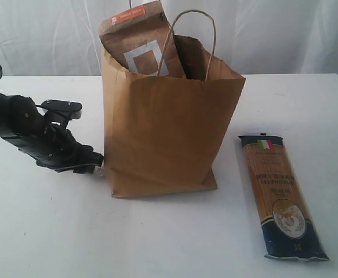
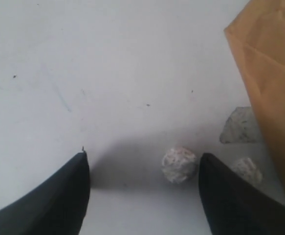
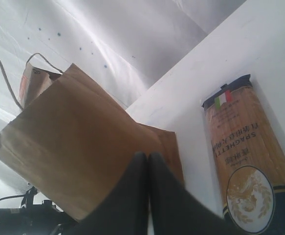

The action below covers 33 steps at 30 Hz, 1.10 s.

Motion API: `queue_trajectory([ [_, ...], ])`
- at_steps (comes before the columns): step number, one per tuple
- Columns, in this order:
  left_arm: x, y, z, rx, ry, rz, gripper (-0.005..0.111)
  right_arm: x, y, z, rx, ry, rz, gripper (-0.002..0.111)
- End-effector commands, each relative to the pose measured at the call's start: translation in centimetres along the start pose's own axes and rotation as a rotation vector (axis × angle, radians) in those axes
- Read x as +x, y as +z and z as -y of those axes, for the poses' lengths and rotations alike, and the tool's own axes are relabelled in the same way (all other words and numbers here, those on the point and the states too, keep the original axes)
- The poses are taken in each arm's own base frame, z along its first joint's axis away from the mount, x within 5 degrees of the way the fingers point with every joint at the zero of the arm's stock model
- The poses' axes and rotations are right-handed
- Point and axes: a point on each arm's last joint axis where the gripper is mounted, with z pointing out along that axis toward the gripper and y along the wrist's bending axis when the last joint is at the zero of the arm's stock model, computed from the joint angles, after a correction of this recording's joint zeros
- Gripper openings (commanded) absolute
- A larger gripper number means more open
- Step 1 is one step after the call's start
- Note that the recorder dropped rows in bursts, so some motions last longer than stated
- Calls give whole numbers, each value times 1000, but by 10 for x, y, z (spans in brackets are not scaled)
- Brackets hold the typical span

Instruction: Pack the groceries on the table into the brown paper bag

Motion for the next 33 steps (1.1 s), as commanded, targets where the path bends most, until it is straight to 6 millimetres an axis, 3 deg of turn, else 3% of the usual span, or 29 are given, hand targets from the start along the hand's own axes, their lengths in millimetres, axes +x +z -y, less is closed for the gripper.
queue_trajectory([
  [1,10,1,2,10,21,-98,66,-1,0,0,-4,-13,12,0],
  [7,7,5,1,0,23,-52,46,-1,0,0,-4,-13,12,0],
  [12,8,13,-1,-7,65,-39,42,-1,0,0,-4,-13,12,0],
  [17,15,24,-1,-4,81,-92,1,-1,0,0,-4,-13,12,0],
  [20,17,23,-1,-1,83,-111,0,-1,0,0,-4,-13,12,0],
  [24,13,4,2,13,87,-119,0,-1,0,0,-4,-13,12,0],
  [33,-1,-70,7,11,159,-45,0,-1,0,0,-4,-13,12,0],
])
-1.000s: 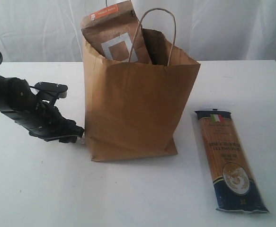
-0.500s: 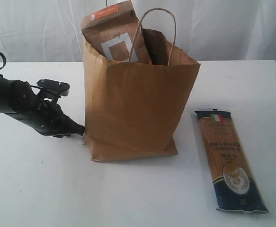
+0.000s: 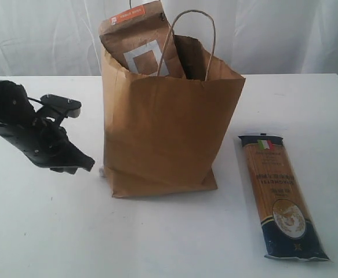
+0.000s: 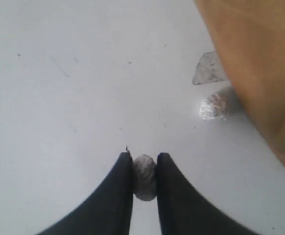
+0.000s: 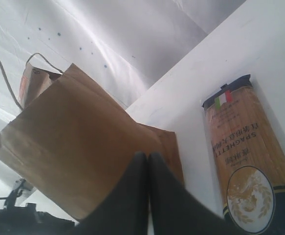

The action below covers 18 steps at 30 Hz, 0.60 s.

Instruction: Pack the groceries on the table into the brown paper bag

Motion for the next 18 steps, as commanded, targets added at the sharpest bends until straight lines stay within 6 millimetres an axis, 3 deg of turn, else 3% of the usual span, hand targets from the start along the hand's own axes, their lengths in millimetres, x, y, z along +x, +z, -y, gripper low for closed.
queue_trajectory([
  [1,-1,-41,4,5,12,39,0,-1,0,0,-4,-11,12,0],
  [10,-2,-135,13,-1,-2,287,0,-1,0,0,-4,-11,12,0],
  [18,-7,-203,33,182,-56,570,0,-1,0,0,-4,-11,12,0],
])
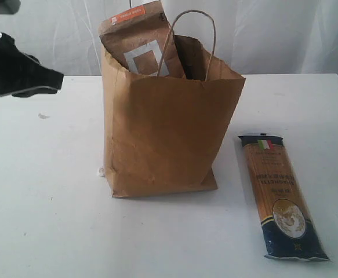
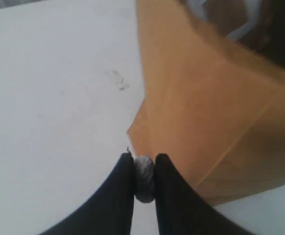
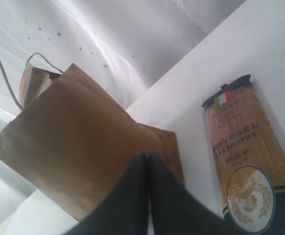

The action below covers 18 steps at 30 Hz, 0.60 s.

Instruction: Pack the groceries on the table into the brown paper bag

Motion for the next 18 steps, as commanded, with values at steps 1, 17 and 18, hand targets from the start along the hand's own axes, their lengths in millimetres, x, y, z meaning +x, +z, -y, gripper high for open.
queue_trajectory([
  [1,-19,-24,16,129,-13,124,0,-1,0,0,-4,-11,12,0],
  [17,-60,7,33,382,28,193,0,-1,0,0,-4,-11,12,0],
  [18,-61,14,32,388,17,186,0,-1,0,0,-4,-11,12,0],
])
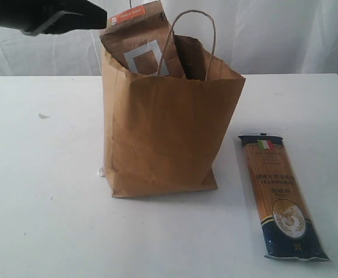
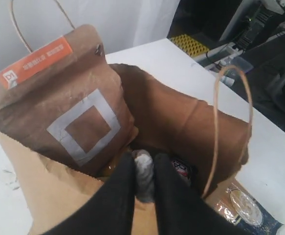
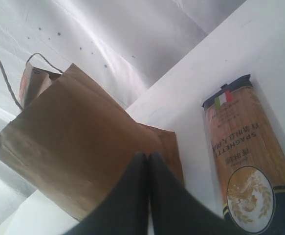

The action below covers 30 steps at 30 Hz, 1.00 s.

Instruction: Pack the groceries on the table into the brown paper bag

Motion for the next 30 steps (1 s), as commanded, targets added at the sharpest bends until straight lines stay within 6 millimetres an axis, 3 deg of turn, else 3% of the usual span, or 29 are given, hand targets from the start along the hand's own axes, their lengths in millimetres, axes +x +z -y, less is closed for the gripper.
queue_trajectory([
  [1,2,25,-10,42,-48,-26,2,-1,0,0,-4,-11,12,0],
  [4,4,47,-15,61,-41,-46,22,-1,0,0,-4,-11,12,0],
  [7,6,73,-7,109,38,-74,59,-1,0,0,-4,-11,12,0],
  [9,1,79,3,116,108,-46,72,-1,0,0,-4,-11,12,0],
  [13,0,80,10,129,121,-42,73,-1,0,0,-4,-11,12,0],
  [15,-1,71,13,137,173,-70,72,-1,0,0,-4,-11,12,0],
  [21,-19,24,23,18,325,-43,72,-1,0,0,-4,-11,12,0],
  [25,-23,-4,16,-103,332,-83,72,-1,0,0,-4,-11,12,0],
  [30,-16,-38,-9,-299,221,-206,72,-1,0,0,-4,-11,12,0],
])
